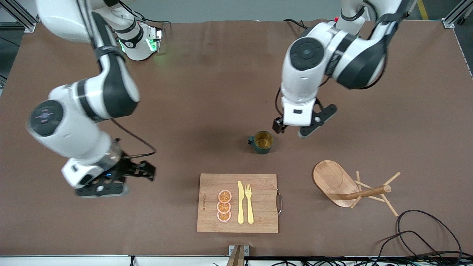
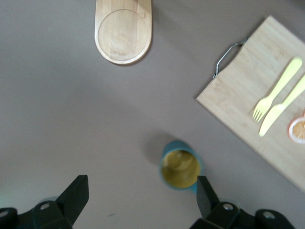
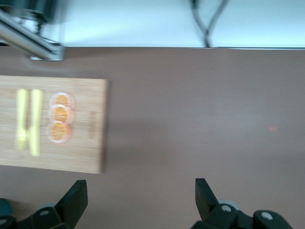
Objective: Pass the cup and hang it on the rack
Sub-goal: 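Lower the mug with the right gripper while the left gripper approaches, then grasp the mug handle with the left gripper while the right gripper withdraws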
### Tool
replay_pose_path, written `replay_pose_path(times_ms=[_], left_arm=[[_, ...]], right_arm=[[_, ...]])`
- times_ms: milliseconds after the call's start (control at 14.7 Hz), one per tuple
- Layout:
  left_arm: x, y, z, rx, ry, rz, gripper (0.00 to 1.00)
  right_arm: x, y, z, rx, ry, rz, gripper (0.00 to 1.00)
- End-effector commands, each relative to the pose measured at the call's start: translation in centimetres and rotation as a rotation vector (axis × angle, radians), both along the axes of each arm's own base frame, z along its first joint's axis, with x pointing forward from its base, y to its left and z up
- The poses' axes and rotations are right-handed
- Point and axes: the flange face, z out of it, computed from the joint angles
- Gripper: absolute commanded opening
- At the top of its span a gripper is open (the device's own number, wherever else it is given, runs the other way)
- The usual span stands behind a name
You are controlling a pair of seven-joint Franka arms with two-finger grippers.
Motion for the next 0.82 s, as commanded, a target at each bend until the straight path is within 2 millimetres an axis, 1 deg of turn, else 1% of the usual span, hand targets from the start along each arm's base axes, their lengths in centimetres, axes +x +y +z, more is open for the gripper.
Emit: replay_pose_path(times_ms=[0, 68, 205, 273, 410, 478, 546, 614, 751], left_arm=[[0.6, -4.5, -3.9, 0.049, -0.064, 0.081, 1.00], [0.3, -6.0, -5.7, 0.066, -0.089, 0.103, 1.00], [-0.5, -8.5, -8.7, 0.084, -0.134, 0.144, 1.00], [-1.3, -9.5, -9.9, 0.091, -0.135, 0.164, 1.00], [-3.8, -12.0, -12.6, 0.108, -0.134, 0.209, 1.00], [-4.7, -12.9, -14.3, 0.134, -0.159, 0.236, 1.00], [-6.0, -14.1, -15.9, 0.158, -0.185, 0.246, 1.00], [-6.8, -14.7, -17.6, 0.185, -0.200, 0.253, 1.00], [-8.2, -15.7, -20.4, 0.226, -0.229, 0.271, 1.00]], right_arm=[[-0.7, -8.7, 1.7, 0.015, 0.054, -0.043, 1.00], [-0.9, -10.6, 2.0, 0.011, 0.071, -0.059, 1.00], [-1.5, -13.9, 3.4, 0.007, 0.061, -0.096, 1.00], [-1.9, -15.7, 4.0, 0.010, 0.054, -0.123, 1.00], [-2.9, -19.3, 5.3, 0.015, 0.046, -0.173, 1.00], [-3.6, -20.4, 6.1, 0.018, 0.041, -0.187, 1.00], [-4.5, -21.1, 6.8, 0.013, 0.038, -0.180, 1.00], [-5.3, -21.6, 7.6, -0.008, 0.032, -0.174, 1.00], [-6.7, -22.1, 9.4, -0.044, 0.015, -0.176, 1.00]])
